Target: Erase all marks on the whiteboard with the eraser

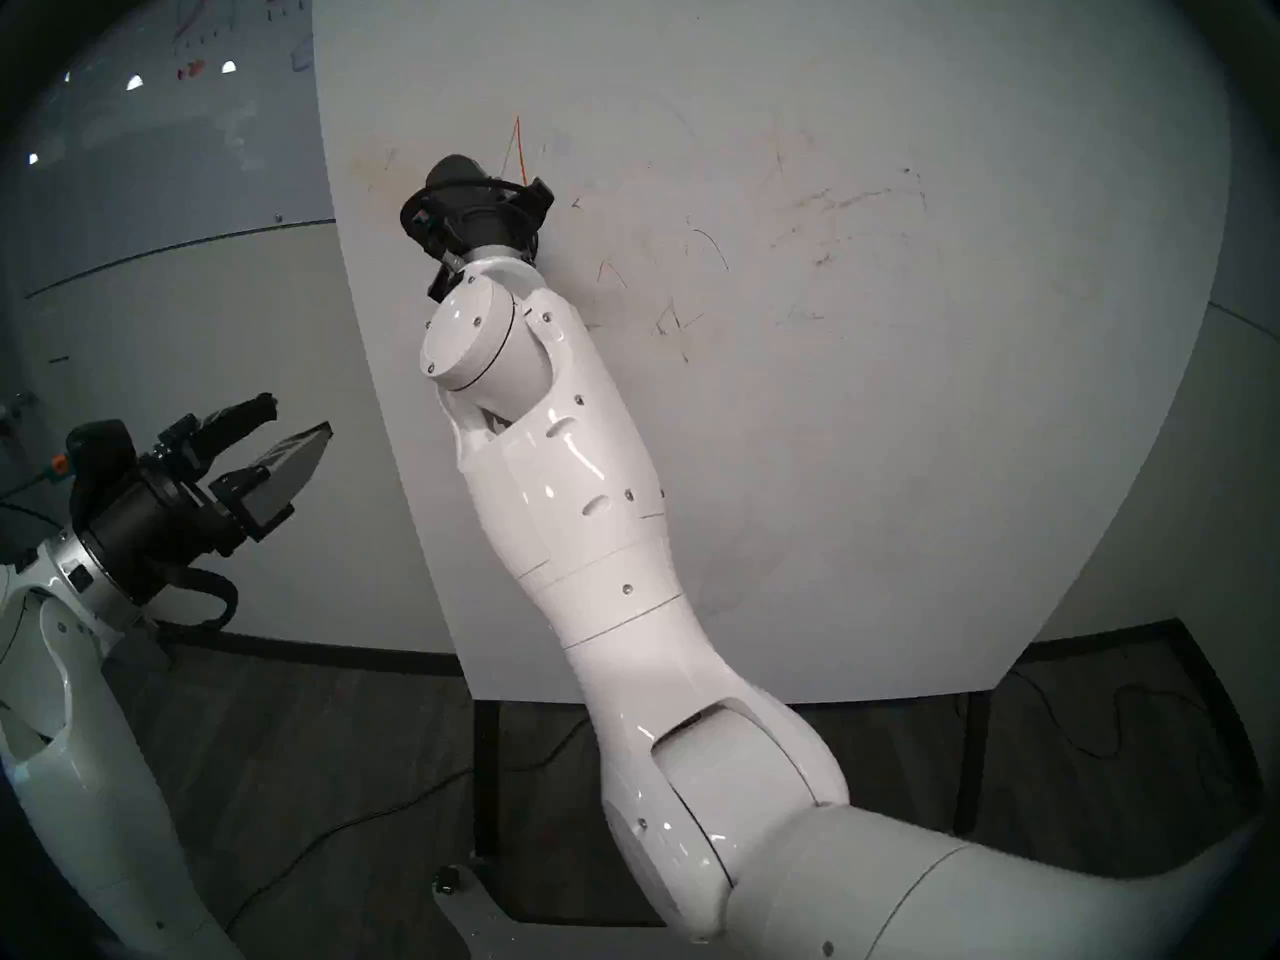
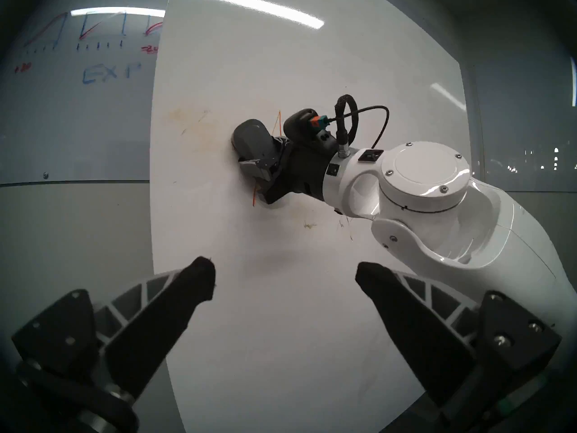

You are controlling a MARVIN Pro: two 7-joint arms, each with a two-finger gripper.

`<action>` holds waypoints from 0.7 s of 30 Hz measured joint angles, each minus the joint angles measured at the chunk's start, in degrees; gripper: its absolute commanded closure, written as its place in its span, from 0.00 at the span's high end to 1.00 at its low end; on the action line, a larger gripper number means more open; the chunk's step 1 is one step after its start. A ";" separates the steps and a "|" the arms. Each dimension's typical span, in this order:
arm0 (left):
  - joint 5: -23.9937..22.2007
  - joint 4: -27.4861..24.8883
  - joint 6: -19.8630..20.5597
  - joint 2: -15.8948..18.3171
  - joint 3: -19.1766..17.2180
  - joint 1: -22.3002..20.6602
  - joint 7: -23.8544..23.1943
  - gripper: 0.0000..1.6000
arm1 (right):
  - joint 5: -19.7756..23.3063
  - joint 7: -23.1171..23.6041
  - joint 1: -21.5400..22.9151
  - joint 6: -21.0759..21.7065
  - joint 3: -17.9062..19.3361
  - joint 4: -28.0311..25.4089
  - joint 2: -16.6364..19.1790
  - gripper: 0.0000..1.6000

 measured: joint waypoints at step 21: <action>0.03 0.00 0.00 0.00 0.00 0.00 -0.02 1.00 | -0.01 0.05 7.03 -3.49 3.57 2.35 0.26 0.00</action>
